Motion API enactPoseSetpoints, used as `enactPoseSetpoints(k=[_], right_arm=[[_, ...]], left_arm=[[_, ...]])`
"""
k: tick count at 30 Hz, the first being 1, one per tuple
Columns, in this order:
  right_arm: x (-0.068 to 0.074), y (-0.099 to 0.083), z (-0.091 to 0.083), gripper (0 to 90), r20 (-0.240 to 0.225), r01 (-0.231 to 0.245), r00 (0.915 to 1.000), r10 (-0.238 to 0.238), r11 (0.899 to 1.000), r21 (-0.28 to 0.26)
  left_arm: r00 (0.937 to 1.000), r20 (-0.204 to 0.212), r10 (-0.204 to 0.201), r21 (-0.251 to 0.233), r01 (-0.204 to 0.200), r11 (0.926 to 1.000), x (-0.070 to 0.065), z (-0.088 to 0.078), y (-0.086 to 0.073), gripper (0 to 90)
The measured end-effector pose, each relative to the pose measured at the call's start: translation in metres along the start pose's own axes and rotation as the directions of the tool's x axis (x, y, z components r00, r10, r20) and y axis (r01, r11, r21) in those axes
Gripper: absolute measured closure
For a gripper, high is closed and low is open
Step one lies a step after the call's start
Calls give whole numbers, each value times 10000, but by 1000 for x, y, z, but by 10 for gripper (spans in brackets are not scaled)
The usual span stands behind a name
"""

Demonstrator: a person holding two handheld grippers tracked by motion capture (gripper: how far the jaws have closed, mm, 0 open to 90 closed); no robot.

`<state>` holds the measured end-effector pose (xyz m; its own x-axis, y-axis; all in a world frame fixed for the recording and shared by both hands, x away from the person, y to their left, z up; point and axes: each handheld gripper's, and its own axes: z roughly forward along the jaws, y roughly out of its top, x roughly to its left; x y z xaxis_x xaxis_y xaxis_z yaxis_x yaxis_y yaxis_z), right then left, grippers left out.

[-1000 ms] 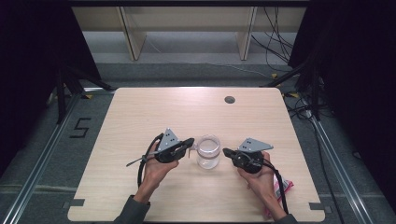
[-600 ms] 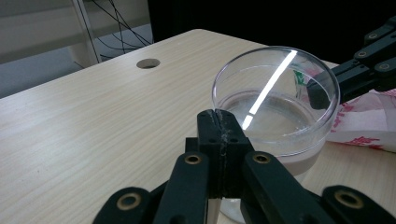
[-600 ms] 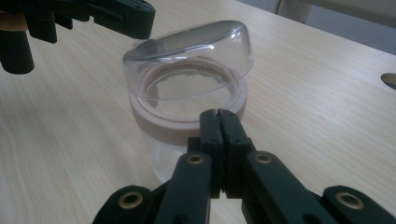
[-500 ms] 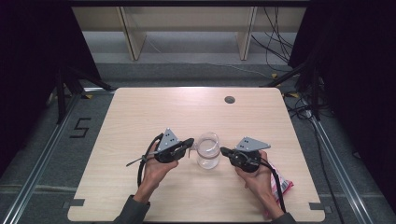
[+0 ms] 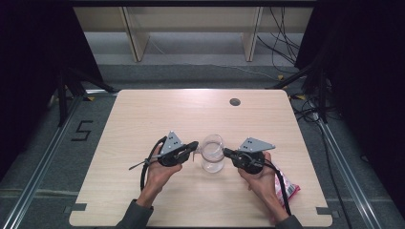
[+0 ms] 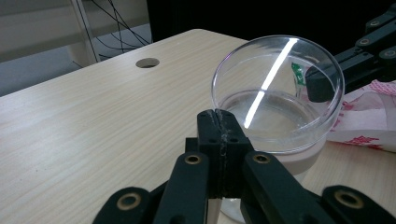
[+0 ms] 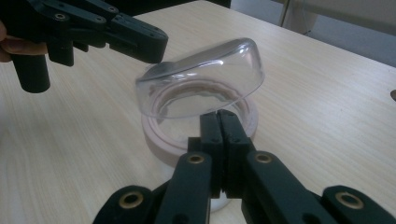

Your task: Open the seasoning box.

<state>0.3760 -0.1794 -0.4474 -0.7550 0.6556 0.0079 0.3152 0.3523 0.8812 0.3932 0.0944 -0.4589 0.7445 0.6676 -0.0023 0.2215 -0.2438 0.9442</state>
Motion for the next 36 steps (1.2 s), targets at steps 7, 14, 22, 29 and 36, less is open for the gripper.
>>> enactPoseSetpoints(k=[7, 14, 22, 29, 36], right_arm=[[2, 3, 0, 900, -18, -68, 10000, 68, 10000, -60], [4, 9, 0, 900, 54, 154, 9999, -152, 9995, -278], [12, 23, 2, 900, -168, 330, 9993, -337, 9985, -432], [19, 34, 8, 900, -278, 509, 9982, -528, 9966, -644], [29, 46, 18, 900, -442, 633, 9968, -665, 9954, -716]], left_arm=[[10000, -11, -33, -16, 33, 10000, 0, 0, 0, 878], [9999, -64, 84, 75, -84, 9999, 1, -13, 4, 610], [9998, 130, 166, 825, -176, 9964, -11, -30, -11, 365], [9999, -87, -75, 1001, 84, 9949, -13, -33, -20, 304], [9992, -105, -386, 1139, 395, 9927, -12, -34, -25, 281]])
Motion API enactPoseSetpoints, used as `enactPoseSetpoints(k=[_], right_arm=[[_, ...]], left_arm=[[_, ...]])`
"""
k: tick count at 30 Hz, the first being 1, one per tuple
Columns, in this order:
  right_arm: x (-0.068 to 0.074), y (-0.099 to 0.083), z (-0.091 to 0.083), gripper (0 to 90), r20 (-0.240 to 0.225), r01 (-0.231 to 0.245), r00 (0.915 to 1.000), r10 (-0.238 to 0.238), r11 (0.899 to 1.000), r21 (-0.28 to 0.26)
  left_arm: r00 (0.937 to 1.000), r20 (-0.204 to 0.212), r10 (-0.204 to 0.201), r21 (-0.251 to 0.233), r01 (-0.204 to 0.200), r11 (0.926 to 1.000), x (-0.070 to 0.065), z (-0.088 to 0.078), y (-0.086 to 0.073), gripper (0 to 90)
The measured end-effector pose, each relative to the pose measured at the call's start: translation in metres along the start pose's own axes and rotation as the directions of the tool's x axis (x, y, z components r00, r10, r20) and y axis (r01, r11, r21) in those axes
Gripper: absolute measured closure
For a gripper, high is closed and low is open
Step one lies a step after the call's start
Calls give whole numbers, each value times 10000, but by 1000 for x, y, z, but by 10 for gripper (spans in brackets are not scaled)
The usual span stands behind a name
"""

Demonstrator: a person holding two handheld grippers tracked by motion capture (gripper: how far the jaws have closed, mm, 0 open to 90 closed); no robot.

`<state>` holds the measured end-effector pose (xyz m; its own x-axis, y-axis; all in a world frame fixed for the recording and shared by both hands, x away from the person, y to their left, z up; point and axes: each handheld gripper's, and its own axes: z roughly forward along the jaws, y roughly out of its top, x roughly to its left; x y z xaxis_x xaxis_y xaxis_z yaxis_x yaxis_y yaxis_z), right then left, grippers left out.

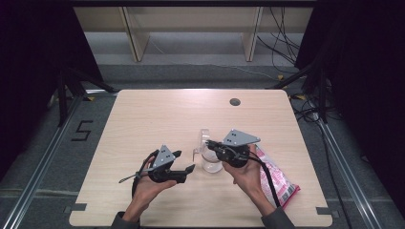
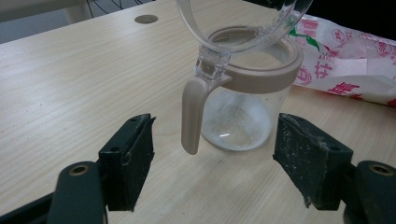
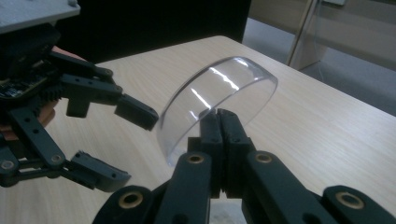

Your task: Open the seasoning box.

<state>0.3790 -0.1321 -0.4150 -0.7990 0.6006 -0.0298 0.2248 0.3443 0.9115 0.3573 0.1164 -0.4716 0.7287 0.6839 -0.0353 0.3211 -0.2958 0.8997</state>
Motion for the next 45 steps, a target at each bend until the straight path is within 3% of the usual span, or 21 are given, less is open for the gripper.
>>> enactPoseSetpoints(k=[3, 4, 5, 7, 8, 13, 15, 17, 22, 23, 24, 26, 28, 30, 33, 34, 37, 38, 41, 42, 45], right_arm=[[4, 5, 4, 900, -24, 255, 9997, -256, 9996, -133], [7, 6, 7, 900, -34, 335, 9994, -336, 9991, -261], [9, 8, 8, 900, -203, 225, 9995, -228, 9997, -125], [11, 9, 11, 900, -138, 497, 9987, -500, 9986, -198], [13, 9, 11, 900, -138, 473, 9988, -474, 9988, -116], [12, 10, 4, 876, -246, 281, 9993, -285, 9994, -180], [6, 10, -4, 843, -80, 519, 9986, -523, 9976, -448], [1, 7, -15, 812, -135, 282, 9995, -286, 9992, -295], [-18, -4, -37, 727, 327, 261, 9992, -244, 9983, -513], [-24, -8, -44, 702, 385, 71, 9992, -58, 9994, -326], [-26, -11, -50, 688, 517, -288, 9982, 299, 9993, -220], [-40, -20, -62, 649, 581, -320, 9978, 325, 9994, -101], [-43, -23, -66, 639, 847, -333, 9958, 345, 9993, -158], [-54, -31, -78, 598, 974, -910, 9912, 902, 9958, 42], [-69, -43, -95, 554, 1246, -1189, 9854, 1162, 9928, 146], [-73, -47, -97, 545, 1246, -1264, 9844, 1242, 9919, 95], [-85, -62, -110, 528, 1495, -1722, 9742, 1690, 9850, 86], [-91, -71, -118, 522, 1525, -2093, 9677, 2007, 9769, 429], [-95, -80, -121, 521, 1656, -2257, 9623, 2159, 9733, 421], [-97, -83, -122, 515, 1650, -2338, 9613, 2208, 9702, 635], [-103, -95, -122, 500, 1586, -2614, 9565, 2447, 9606, 947]], left_arm=[[9995, 50, 297, -23, -297, 9996, 2, -1, 0, 283], [10000, -18, 47, 1, -47, 10000, 1, -1, -1, 283], [10000, 72, 4, -72, -4, 10000, 1, 0, -2, 283], [10000, -30, 24, -54, -24, 10000, 4, 1, -3, 283], [9998, -46, -199, -65, 199, 9998, 4, 1, -4, 283], [9995, -98, -294, -114, 293, 9995, 7, 0, -5, 282], [9995, -87, -316, -173, 314, 9994, 7, 0, -5, 280], [9994, -105, -332, -203, 330, 9992, 7, -1, -5, 280], [9994, -59, -352, -201, 351, 9992, 7, -1, -5, 278], [9998, -38, -171, -221, 170, 9996, 8, -1, -5, 278], [9991, -50, -414, -265, 412, 9988, 6, 0, -6, 278], [9991, 46, -416, -229, 417, 9989, 7, 0, -6, 278], [9990, 48, -435, -236, 436, 9988, 7, 0, -6, 277], [9992, 5, -398, -223, 398, 9990, 7, -1, -6, 277], [9991, 3, -420, -250, 420, 9988, 7, -1, -6, 275], [9997, 118, -205, -344, 209, 9992, 8, -1, -5, 275], [9986, 108, -511, -332, 514, 9981, 7, -1, -6, 274], [9986, 100, -519, -293, 521, 9982, 7, -1, -6, 274], [9985, 88, -547, -310, 550, 9980, 7, -1, -6, 273], [9996, 95, -272, -327, 275, 9991, 9, -1, -5, 274], [9988, 15, -495, -268, 496, 9984, 7, -1, -6, 273]])
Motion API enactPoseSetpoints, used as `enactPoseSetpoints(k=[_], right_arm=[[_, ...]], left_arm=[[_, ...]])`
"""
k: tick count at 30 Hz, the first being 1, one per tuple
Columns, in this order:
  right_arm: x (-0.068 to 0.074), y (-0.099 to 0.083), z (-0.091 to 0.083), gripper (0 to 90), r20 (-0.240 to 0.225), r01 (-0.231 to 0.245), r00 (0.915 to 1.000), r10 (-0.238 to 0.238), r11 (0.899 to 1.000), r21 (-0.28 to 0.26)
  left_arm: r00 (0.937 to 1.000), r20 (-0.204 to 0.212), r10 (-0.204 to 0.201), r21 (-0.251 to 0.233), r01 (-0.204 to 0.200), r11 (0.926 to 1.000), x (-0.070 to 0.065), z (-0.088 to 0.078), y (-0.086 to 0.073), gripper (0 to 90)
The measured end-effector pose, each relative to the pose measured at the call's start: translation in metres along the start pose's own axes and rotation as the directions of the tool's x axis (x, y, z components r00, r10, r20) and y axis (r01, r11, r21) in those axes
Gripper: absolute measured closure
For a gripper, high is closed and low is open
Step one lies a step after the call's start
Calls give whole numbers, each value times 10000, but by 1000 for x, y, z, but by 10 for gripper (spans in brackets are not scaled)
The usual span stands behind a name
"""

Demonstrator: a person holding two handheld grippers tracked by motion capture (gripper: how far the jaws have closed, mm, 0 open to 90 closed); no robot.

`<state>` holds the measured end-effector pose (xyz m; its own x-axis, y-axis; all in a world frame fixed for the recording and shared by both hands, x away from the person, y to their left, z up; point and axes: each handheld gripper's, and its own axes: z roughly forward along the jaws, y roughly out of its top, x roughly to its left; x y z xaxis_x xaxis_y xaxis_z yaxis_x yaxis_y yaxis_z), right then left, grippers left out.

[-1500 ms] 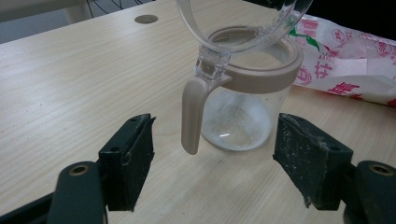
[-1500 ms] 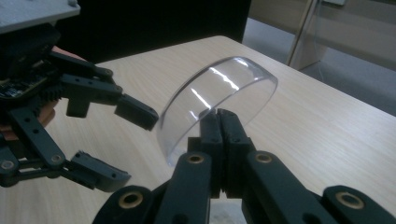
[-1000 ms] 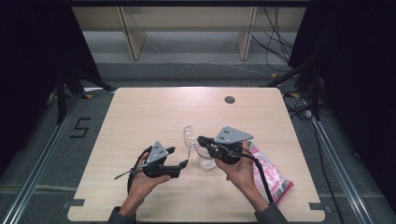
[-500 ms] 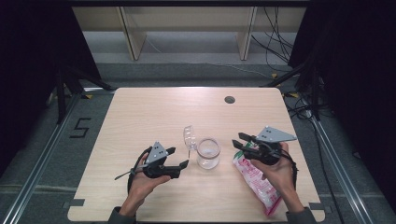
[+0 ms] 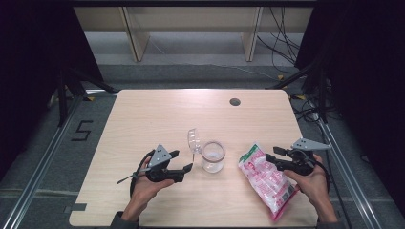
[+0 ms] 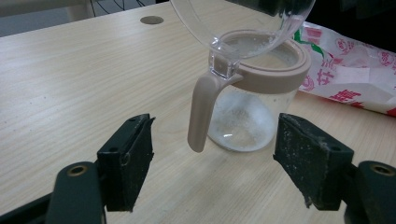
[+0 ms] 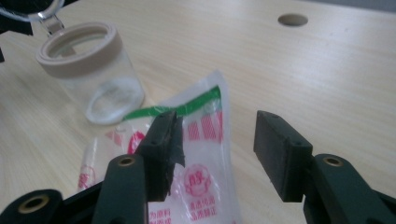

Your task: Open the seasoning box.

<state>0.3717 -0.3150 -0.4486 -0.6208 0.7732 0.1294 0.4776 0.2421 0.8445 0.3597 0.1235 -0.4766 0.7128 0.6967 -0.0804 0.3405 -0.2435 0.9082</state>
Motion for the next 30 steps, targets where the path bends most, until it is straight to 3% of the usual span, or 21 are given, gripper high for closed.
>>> enactPoseSetpoints(k=[4, 5, 9, 10, 12, 14, 15, 16, 17, 20, 22, 23, 24, 25, 26, 27, 30], right_arm=[[-5, -4, 4, 497, -98, -8, 10000, 12, 9989, 475], [-5, -6, 8, 504, -390, -165, 9990, 196, 9968, 787], [-4, -10, 16, 510, -583, -669, 9955, 744, 9903, 1216], [-7, -10, 17, 514, -559, -208, 9981, 272, 9936, 1113], [-7, -11, 20, 528, -611, -216, 9977, 296, 9915, 1280], [-7, -12, 21, 540, -635, -244, 9975, 325, 9920, 1241], [-8, -12, 23, 550, -731, -320, 9965, 418, 9910, 1297], [-6, -13, 24, 561, -872, -719, 9925, 852, 9869, 1447], [-5, -13, 25, 584, -916, -891, 9904, 1039, 9841, 1539], [-11, -14, 27, 685, -824, -436, 9950, 557, 9890, 1416], [-10, -15, 26, 777, -852, -833, 9917, 966, 9854, 1482], [-15, -16, 26, 796, -814, -454, 9951, 569, 9896, 1364], [-13, -16, 25, 822, -882, -953, 9901, 1090, 9846, 1464], [-14, -16, 25, 876, -931, -847, 9908, 984, 9863, 1415], [-14, -16, 25, 876, -931, -847, 9908, 984, 9863, 1415], [-16, -16, 25, 883, -827, -431, 9952, 533, 9917, 1210], [-14, -17, 24, 885, -710, -690, 9944, 788, 9889, 1317]], left_arm=[[10000, 94, -27, 59, 26, 10000, -1, 1, -1, 273], [9999, 121, -53, 8, 53, 10000, -1, 2, -1, 273], [10000, 69, 37, 119, -38, 9999, -1, 3, -2, 273], [9999, 101, -18, 111, 17, 9999, -2, 3, -2, 273], [9998, 116, 135, 10, -135, 9999, -1, 3, -1, 274], [10000, 54, 14, 80, -15, 10000, -1, 3, -1, 274], [10000, 49, -16, 51, 15, 10000, -1, 3, -2, 273], [10000, 27, 9, 65, -9, 10000, -1, 2, -1, 274], [10000, 22, 15, 67, -15, 10000, -1, 2, -1, 274], [10000, 42, 13, 76, -14, 10000, -1, 2, -1, 274], [10000, 46, 31, 92, -32, 10000, -1, 3, -1, 274], [9998, 79, 176, 93, -176, 9998, 0, 3, -1, 274], [10000, 54, 46, 87, -46, 10000, -1, 3, -1, 274], [10000, 45, 17, 111, -17, 9999, -1, 3, -2, 274], [10000, 45, 17, 111, -17, 9999, -1, 3, -2, 274], [9999, 67, 99, 81, -100, 9999, -1, 2, -1, 274], [10000, 62, 15, 37, -16, 10000, -1, 2, -1, 274]])
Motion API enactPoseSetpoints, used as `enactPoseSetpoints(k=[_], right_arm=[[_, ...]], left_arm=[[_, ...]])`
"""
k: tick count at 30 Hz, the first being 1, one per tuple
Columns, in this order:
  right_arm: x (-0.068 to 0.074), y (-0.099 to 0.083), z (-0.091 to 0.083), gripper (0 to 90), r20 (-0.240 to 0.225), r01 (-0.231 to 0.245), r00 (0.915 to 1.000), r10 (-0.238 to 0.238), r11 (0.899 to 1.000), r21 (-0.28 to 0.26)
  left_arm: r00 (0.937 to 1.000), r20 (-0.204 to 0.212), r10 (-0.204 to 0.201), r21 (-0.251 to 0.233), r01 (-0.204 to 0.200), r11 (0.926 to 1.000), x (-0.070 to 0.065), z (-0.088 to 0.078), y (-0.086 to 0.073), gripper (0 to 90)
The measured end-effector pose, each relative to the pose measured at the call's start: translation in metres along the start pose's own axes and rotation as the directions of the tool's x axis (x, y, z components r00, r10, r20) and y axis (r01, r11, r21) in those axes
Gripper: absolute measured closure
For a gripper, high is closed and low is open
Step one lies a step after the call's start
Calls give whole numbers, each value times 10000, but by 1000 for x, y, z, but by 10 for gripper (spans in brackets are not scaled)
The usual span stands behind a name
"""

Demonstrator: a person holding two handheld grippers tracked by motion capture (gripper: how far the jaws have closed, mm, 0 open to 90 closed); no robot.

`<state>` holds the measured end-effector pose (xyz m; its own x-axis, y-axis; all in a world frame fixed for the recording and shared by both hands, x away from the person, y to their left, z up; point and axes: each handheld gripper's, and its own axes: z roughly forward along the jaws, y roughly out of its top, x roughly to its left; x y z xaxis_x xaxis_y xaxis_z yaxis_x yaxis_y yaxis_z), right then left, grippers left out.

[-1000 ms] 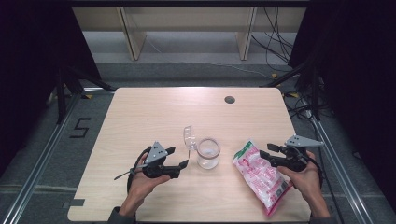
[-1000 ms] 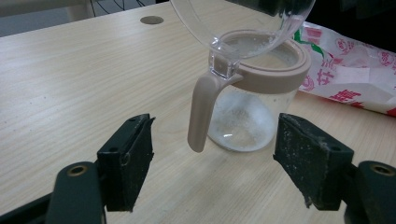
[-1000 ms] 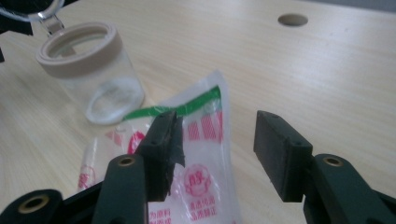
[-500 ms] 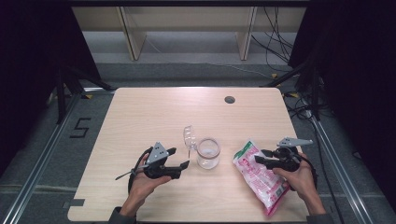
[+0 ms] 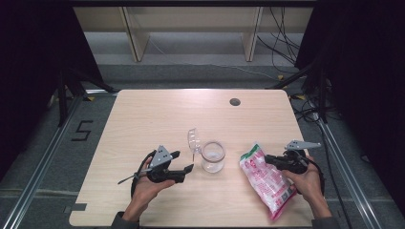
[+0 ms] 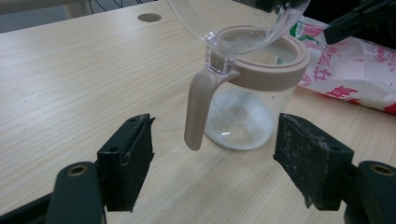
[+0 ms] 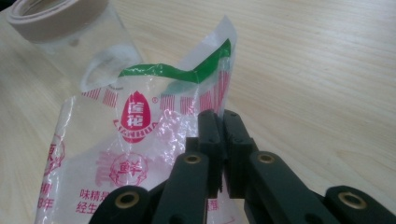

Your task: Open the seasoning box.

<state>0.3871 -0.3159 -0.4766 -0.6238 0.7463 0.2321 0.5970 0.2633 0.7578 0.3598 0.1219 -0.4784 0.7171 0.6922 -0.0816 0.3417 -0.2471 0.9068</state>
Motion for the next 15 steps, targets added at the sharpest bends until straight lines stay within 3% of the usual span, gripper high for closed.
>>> enactPoseSetpoints(k=[2, 3, 4, 5, 7, 9, 10, 11, 13, 15], right_arm=[[-5, -1, -3, 887, 272, 208, 9994, -204, 9997, -140], [-3, -2, -6, 887, 391, -130, 9991, 132, 9999, -73], [-9, -3, -12, 888, 647, 134, 9978, -121, 9997, -201], [-8, -4, -14, 888, 730, -196, 9971, 214, 9995, -259], [-14, -9, -22, 890, 912, -179, 9956, 210, 9992, -345], [-16, -14, -29, 891, 1014, -629, 9925, 688, 9962, -594], [-20, -16, -32, 895, 1128, -291, 9929, 370, 9971, -707], [-16, -19, -37, 895, 1163, -985, 9876, 1053, 9932, -627], [-20, -27, -48, 898, 1532, -764, 9841, 894, 9931, -884], [-19, -30, -52, 898, 1579, -936, 9817, 1065, 9918, -870]], left_arm=[[10000, -13, -65, -12, 65, 10000, 0, -1, 0, 274], [10000, -62, -19, 4, 19, 10000, 1, -2, 0, 274], [10000, -73, -19, -15, 19, 10000, 1, -2, 1, 274], [10000, -84, -46, -60, 45, 10000, 1, -2, 1, 274], [9999, -92, -90, -73, 89, 9999, 2, -3, 1, 274], [9999, -147, -87, -59, 86, 9999, 3, -4, 1, 274], [9998, -149, -88, -72, 87, 9999, 3, -4, 1, 274], [9998, -180, -82, -75, 81, 9999, 4, -4, 1, 274], [9998, -124, -128, -127, 127, 9998, 4, -4, 1, 273], [9998, -199, -41, -61, 40, 10000, 4, -5, 1, 273]])
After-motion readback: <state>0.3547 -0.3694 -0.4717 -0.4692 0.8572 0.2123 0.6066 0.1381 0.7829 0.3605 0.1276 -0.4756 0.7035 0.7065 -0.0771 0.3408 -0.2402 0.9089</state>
